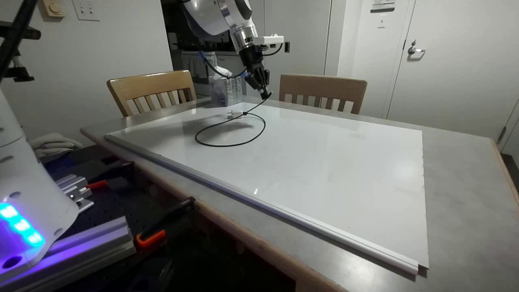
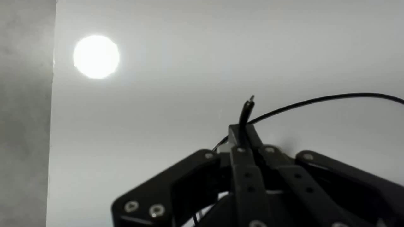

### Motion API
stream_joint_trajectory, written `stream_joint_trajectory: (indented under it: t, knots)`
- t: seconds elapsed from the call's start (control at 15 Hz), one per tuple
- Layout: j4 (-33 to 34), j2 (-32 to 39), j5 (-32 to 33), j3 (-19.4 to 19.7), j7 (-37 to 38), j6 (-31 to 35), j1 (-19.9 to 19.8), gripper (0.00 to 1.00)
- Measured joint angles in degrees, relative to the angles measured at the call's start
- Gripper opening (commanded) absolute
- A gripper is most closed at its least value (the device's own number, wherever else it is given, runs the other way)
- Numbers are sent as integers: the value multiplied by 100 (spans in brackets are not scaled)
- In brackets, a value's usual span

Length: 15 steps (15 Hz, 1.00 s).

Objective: Wind the charging cable

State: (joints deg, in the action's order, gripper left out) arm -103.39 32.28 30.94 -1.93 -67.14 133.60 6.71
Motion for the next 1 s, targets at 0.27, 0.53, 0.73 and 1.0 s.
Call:
stream_joint_trajectory:
  t: [0.27,0.53,0.73,1.0]
  knots:
    - [-53,-46,0,89,308,35,-212,1]
    - [-55,-56,1,227,1025,35,-244,1]
    - [-86,-75,6,301,1924,35,-238,1]
    - [-248,-189,142,393,3354,23,-159,1]
